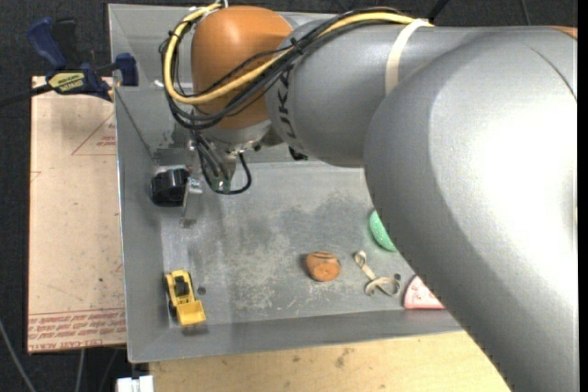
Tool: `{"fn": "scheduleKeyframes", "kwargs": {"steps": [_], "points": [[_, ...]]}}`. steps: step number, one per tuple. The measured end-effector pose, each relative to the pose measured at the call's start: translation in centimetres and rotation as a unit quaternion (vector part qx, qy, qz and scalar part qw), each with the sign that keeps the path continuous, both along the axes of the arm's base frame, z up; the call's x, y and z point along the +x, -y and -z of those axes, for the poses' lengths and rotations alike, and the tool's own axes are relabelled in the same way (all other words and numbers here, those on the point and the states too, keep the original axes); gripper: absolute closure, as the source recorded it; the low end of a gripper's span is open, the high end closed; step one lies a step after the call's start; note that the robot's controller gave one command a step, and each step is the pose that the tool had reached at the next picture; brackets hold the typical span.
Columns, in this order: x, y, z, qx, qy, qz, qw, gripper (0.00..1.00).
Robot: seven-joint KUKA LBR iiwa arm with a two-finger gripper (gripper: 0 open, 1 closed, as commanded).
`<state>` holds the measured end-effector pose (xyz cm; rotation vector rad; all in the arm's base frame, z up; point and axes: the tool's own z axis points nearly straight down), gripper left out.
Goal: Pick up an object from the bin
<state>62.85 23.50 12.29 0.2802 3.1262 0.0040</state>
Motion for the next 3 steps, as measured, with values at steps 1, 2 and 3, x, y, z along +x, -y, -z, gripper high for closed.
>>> {"fn": "scheduleKeyframes", "kwargs": {"steps": [1,2,3], "points": [[0.7,-0.4,4.7,0.0,0.001,-0.047,0.9989,0.0],[0.6,-0.3,5.7,-0.001,0.0012,-0.014,0.9999,1.0],[0.5,-0.3,5.6,-0.001,0.0007,-0.009,1.0,1.0]]}}
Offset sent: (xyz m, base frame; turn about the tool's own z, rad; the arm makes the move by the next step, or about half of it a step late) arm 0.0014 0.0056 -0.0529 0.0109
